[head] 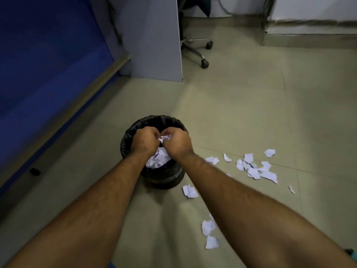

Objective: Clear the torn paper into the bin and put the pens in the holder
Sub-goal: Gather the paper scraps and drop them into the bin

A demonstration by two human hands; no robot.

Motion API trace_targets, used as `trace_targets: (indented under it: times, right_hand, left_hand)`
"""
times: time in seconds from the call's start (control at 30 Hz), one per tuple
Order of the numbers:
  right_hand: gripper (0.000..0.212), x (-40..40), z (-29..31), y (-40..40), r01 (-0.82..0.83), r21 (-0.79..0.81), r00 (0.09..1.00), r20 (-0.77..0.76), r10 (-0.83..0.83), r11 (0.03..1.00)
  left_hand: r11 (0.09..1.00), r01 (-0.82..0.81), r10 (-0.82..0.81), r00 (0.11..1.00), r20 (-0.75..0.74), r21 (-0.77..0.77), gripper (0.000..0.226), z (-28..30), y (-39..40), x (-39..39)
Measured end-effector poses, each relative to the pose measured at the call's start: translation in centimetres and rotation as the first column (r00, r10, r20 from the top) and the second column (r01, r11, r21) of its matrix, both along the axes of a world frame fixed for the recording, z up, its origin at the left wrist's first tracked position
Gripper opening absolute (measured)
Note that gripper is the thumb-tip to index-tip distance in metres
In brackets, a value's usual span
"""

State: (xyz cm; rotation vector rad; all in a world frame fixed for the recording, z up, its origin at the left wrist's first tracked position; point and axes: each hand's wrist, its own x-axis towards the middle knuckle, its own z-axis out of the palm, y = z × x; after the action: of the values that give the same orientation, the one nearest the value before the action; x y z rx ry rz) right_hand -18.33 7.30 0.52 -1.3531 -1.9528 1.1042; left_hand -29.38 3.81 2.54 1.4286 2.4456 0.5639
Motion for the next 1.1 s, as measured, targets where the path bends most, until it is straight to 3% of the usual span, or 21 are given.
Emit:
trace_targets:
  times: [0.1,0.27,0.43,0.5,0.63,0.8,0.93,1.1]
  right_hand:
    - [0.032,-0.8,-0.3,-0.2,-0.079,0.061,0.991,0.117,0.071,0.995]
    - [0.040,-1.0,0.1,-0.1,-0.131,0.102,0.982,0.148,0.115,0.986]
    - [0.044,0.4,1.6,0.2,-0.114,0.144,0.989,0.106,0.099,0.983]
    - [0.042,1.5,2.3,0.2,-0.043,0.156,0.998,0.051,0.035,0.987]
    - [0.027,5.4,3.1,0.4,0.193,0.056,0.976,-0.112,-0.186,0.980]
    - [0.025,12.7,1.3,-0.2,0.327,-0.005,0.936,-0.134,-0.324,0.945]
    - [0.025,19.1,-2.8,-2.0,0.364,-0.117,0.928,-0.038,-0.370,0.924]
    - [0.028,25.9,-11.6,-7.1,0.403,-0.251,0.906,0.246,-0.345,0.880]
  left_hand:
    - [1.000,0.014,-0.014,0.998,-0.057,-0.006,0.015,-1.0,0.2,-0.8]
    - [0.996,0.082,-0.086,0.989,-0.123,-0.037,0.022,-1.3,0.5,-0.2]
    - [0.999,-0.017,0.018,1.000,-0.011,0.042,0.020,-0.5,0.1,1.1]
    - [0.997,-0.054,0.053,0.998,0.027,0.052,0.021,0.6,0.2,2.3]
    - [0.993,0.033,-0.042,0.996,0.081,0.118,0.030,2.4,0.5,5.4]
    - [0.978,0.170,-0.191,0.962,0.193,0.123,0.023,1.1,0.5,12.2]
    - [0.970,0.242,-0.236,0.933,0.273,0.013,0.024,-3.6,-0.5,18.3]
    - [0.941,0.287,-0.215,0.916,0.337,-0.179,0.027,-12.1,-4.1,23.4]
